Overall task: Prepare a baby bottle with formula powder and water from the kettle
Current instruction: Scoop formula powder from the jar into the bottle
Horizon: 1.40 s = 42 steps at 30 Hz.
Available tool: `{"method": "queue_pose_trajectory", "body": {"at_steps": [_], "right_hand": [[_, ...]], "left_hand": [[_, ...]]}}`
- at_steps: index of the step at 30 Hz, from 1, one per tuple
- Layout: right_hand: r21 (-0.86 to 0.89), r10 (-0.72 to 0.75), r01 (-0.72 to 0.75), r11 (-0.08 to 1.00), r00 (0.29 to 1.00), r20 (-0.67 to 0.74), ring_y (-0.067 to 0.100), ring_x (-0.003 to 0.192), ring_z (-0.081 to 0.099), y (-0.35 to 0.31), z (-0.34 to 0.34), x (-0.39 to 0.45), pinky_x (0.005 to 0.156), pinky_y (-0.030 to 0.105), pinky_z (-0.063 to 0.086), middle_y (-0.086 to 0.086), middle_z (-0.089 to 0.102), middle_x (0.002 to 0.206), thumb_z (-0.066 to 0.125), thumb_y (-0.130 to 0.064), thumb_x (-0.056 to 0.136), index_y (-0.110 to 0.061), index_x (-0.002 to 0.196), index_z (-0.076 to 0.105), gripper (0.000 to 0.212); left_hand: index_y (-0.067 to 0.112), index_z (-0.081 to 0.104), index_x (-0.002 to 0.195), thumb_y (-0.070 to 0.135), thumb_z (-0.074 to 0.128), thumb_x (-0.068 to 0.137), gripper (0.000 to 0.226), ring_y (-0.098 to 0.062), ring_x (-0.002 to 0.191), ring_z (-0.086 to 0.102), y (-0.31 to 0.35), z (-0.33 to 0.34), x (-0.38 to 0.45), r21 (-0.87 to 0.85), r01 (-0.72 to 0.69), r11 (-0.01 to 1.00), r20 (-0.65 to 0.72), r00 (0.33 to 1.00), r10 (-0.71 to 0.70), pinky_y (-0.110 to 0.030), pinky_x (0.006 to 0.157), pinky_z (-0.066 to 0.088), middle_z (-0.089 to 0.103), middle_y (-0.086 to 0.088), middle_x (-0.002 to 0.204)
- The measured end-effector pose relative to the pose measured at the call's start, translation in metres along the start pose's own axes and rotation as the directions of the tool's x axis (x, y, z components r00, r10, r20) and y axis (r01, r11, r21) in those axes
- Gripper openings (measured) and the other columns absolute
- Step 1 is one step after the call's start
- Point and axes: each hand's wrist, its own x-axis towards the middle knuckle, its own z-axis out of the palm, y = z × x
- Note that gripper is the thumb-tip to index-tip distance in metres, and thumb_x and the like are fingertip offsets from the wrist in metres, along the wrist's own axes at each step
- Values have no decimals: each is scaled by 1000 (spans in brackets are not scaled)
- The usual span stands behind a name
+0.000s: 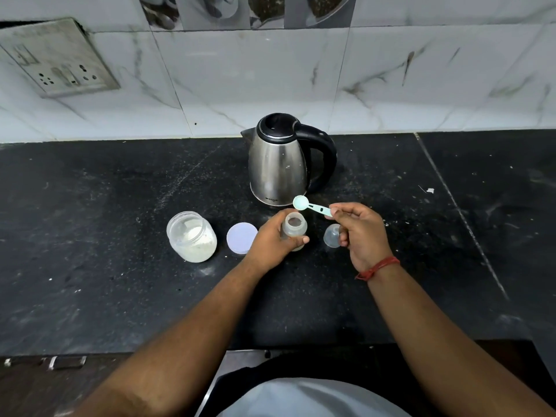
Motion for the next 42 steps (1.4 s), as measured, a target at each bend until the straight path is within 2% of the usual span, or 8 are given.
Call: {"method": "queue_pose_trajectory", "body": {"at_steps": [7, 12, 20, 26, 32, 35, 39, 42], "right_hand": [[40, 37, -36, 999, 999, -8, 8, 44, 45, 3, -7, 0, 41, 20, 37, 8, 77, 83, 67, -8, 94, -11, 96, 75, 9], [50, 32, -32, 998, 999, 13, 7, 44, 43, -2, 0, 1, 41, 20, 36, 8, 77, 84, 67, -8, 95, -11, 97, 74, 8], [104, 20, -30, 994, 995, 95, 6, 44, 44, -13, 41, 4, 41, 20, 39, 6, 77, 82, 67, -8, 92, -16, 91, 77, 13], [111, 11, -31, 993, 984, 176, 6, 42, 44, -14, 98, 1, 41, 21, 39, 0, 71, 70, 68, -11, 92, -17, 88, 76, 11], [-40, 61, -54, 998, 978, 201, 6, 42, 48, -3, 160, -10, 40, 20, 42, 2, 71, 79, 62, -8, 97, -16, 90, 71, 14], [-178, 19, 22, 984, 974, 225, 5, 42, 51, 3, 184, -14, 41, 21, 44, 3, 70, 82, 62, -12, 96, -18, 87, 70, 14], [-412, -152, 272, 870, 942, 300, 9, 58, 60, 6, 215, -22, 53, 27, 50, -5, 66, 76, 60, -8, 92, -22, 80, 69, 20], [-632, -274, 553, 543, 828, 489, 16, 83, 62, 9, 231, -28, 72, 32, 51, -4, 67, 94, 60, -14, 92, -23, 88, 71, 15]], "left_hand": [[26, 49, 144, 18, 87, 83, 73, -13, 120, 62, -5, 7, 0, 33, 53, 998, 53, 997, -55, -39, 113, 46, 66, 4, 129], [19, 30, 159, 15, 86, 84, 93, -14, 147, 43, -2, -1, -7, -17, 44, 999, 63, 997, -43, -36, 123, 34, 46, -4, 156], [18, 37, 153, 17, 74, 95, 69, -10, 141, 50, 17, -47, -26, -109, -100, 989, -206, 976, 76, -34, 120, 41, 49, 1, 153], [21, 37, 148, 21, 64, 93, 62, -18, 141, 51, 27, -94, -50, -116, -220, 968, -426, 892, 152, -28, 113, 45, 48, -5, 155], [17, 41, 149, 24, 62, 95, 59, -14, 140, 53, 13, -147, -77, -70, -213, 975, -552, 822, 140, -29, 112, 46, 50, -3, 154], [21, 40, 146, 25, 61, 96, 54, -16, 140, 52, 1, -165, -86, -72, -204, 976, -579, 805, 125, -32, 115, 45, 49, -2, 152], [24, 41, 145, 38, 63, 94, 58, -13, 140, 52, -17, -182, -98, -86, -173, 981, -604, 792, 87, -30, 114, 45, 49, 3, 152], [23, 42, 146, 35, 63, 95, 56, -12, 139, 52, -30, -192, -104, -98, -155, 983, -605, 794, 64, -28, 113, 45, 50, 3, 152]]}}
